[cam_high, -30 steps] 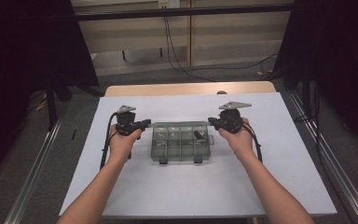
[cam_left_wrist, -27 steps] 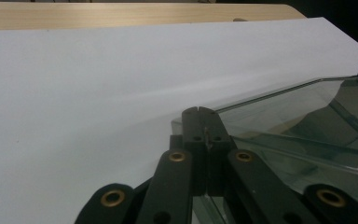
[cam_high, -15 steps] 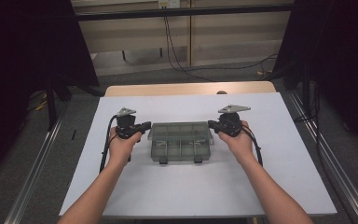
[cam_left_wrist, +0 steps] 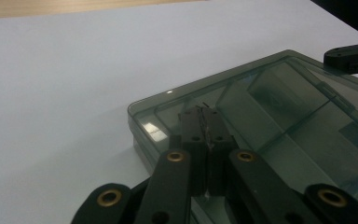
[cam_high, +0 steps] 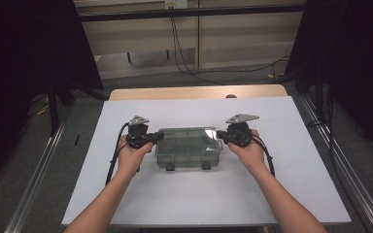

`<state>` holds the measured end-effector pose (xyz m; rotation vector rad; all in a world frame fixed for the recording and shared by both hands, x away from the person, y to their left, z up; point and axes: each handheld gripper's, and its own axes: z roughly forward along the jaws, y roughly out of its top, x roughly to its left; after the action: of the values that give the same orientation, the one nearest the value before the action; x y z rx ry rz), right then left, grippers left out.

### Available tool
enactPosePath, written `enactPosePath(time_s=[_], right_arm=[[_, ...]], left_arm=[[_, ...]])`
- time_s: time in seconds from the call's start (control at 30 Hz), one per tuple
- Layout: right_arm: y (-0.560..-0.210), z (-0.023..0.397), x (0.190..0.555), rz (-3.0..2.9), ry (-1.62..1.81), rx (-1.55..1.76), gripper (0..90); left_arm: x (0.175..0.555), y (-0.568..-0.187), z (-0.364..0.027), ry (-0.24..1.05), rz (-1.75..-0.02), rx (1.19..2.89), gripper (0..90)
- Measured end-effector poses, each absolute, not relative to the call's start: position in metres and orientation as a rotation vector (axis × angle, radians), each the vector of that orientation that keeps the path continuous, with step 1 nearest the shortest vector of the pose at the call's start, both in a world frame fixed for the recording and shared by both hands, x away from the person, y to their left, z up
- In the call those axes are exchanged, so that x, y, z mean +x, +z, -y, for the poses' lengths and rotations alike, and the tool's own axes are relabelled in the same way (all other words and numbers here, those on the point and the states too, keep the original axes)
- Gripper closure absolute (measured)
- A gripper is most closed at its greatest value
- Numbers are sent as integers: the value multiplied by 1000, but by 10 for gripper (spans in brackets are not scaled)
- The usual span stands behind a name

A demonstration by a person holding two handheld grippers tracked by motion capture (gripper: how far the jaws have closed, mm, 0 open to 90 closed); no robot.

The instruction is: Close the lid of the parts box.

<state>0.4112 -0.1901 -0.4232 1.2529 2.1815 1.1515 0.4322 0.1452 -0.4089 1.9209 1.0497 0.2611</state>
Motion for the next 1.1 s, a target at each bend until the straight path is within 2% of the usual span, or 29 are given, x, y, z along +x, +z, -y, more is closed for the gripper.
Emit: enactPosePath(time_s=[0.43,0.6,0.87,1.1], right_arm=[[-410,189,391,-2194,1242,1177,900],[-417,183,383,-2249,1234,1142,900],[-430,181,379,-2219,1262,1130,900],[-428,178,376,-2227,1224,1126,900]], left_arm=[[413,-411,-154,225,-998,1941,900],[404,-421,-154,211,-987,1944,900],[393,-426,-154,265,-960,1940,900],[387,-427,-155,286,-967,1928,900]])
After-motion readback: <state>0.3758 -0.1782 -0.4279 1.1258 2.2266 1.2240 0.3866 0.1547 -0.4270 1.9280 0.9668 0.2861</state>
